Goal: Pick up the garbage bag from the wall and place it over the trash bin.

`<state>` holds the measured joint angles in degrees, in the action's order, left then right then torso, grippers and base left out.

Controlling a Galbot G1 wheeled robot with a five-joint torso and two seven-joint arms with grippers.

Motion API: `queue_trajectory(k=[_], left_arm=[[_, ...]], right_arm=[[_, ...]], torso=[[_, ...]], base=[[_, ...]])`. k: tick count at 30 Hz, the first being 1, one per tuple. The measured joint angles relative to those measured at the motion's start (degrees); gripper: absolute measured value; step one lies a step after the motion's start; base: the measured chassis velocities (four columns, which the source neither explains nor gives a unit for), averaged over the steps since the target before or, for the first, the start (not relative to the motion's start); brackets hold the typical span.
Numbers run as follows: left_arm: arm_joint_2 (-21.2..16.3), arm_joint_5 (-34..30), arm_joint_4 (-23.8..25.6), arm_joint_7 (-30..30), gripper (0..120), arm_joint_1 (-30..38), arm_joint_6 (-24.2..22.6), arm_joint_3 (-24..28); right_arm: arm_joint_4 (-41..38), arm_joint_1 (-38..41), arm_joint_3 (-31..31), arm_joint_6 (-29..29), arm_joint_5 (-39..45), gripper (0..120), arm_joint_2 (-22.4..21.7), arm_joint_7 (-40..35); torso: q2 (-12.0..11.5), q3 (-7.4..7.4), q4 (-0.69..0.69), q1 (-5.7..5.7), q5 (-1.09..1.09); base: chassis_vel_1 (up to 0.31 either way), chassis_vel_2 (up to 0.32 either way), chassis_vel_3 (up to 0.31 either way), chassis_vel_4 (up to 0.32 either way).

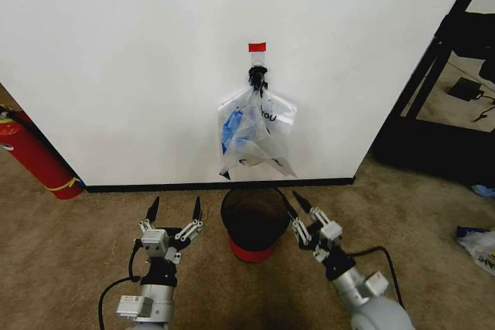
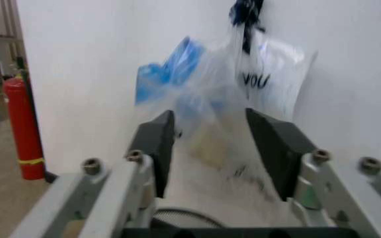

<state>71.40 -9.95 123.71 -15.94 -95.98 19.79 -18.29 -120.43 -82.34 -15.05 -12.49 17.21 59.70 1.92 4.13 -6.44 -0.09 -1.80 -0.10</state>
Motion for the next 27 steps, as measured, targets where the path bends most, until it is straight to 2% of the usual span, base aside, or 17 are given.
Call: queue_trajectory(k=[4,6,8,9,10,12,14,16,18,22,24,25,27], left_arm=[[0.49,-0.52,-0.22,-0.50,100,-0.63,-0.17,-0.31],[0.63,-0.91,-0.54,-0.63,100,-0.82,-0.17,-0.81],[0.84,-1.12,-0.83,-0.71,100,-0.91,-0.17,-1.13],[0.84,-1.12,-0.83,-0.71,100,-0.91,-0.17,-1.13],[1.03,-1.19,-1.04,-0.73,100,-0.93,-0.16,-1.29],[1.25,-1.29,-1.27,-0.76,100,-0.97,-0.09,-1.43],[1.59,-1.59,-1.66,-0.82,100,-1.19,0.25,-1.67],[1.70,-2.17,-2.02,-0.81,100,-1.42,0.71,-1.93],[1.69,-2.30,-2.12,-0.78,100,-1.44,0.81,-1.99],[1.61,-3.47,-2.79,-0.74,100,-1.34,1.40,-2.54],[1.29,-4.53,-3.20,-0.67,100,-1.02,1.71,-2.81],[1.29,-4.53,-3.20,-0.67,100,-1.02,1.71,-2.81],[0.84,-5.69,-3.66,-0.60,100,-0.45,2.00,-2.90]], right_arm=[[-1.96,9.58,5.52,7.09,2.88,62,-6.51,-5.18],[-0.88,18.52,11.45,10.14,5.42,72,-10.05,-7.09],[0.73,25.09,17.09,11.98,6.60,79,-11.37,-8.23],[0.73,25.09,17.09,11.98,6.60,79,-11.37,-8.23],[2.08,30.04,21.37,13.39,6.95,84,-11.48,-9.28],[3.98,37.02,26.75,15.52,7.10,89,-10.74,-10.94],[6.61,46.51,34.65,20.09,6.66,98,-7.39,-13.92],[8.00,51.24,39.36,25.68,4.93,100,-3.73,-17.99],[8.18,51.87,40.02,26.99,4.52,100,-3.01,-18.74],[7.73,54.73,43.65,38.73,4.81,100,0.70,-25.74],[6.76,56.22,45.93,46.50,6.57,100,2.49,-30.67],[6.76,56.22,45.93,46.50,6.57,100,2.49,-30.67],[7.56,58.06,47.94,50.21,4.23,100,4.11,-33.10]], torso=[[0.01,0.00,0.00,0.00,0.00],[0.01,0.00,0.01,0.00,-0.01],[0.01,-0.01,0.01,0.00,-0.01],[0.01,-0.01,0.01,0.00,-0.01],[0.00,-0.01,-0.02,0.00,0.00],[0.00,-0.01,0.00,0.00,0.00],[0.00,-0.01,0.03,0.00,-0.02],[0.01,-0.01,0.03,-0.01,-0.03],[0.00,-0.01,0.03,0.00,-0.03],[0.01,-0.01,-0.01,0.00,-0.03],[0.01,0.00,-0.02,0.00,-0.03],[0.01,0.00,-0.02,0.00,-0.03],[0.01,0.00,-0.02,0.00,-0.03]], base=[[0.000,0.000,0.000,0.000],[0.000,0.000,0.000,0.000],[0.000,0.000,0.000,0.000],[0.000,0.000,0.000,0.000],[0.000,0.000,0.000,0.000],[0.000,0.000,0.000,0.000],[0.000,0.000,0.000,0.000],[0.000,0.000,0.000,0.000],[0.000,0.000,0.000,0.000],[0.000,0.000,0.000,0.000],[0.000,0.000,0.000,0.000],[0.000,0.000,0.000,0.000],[0.000,0.000,0.000,0.000]])
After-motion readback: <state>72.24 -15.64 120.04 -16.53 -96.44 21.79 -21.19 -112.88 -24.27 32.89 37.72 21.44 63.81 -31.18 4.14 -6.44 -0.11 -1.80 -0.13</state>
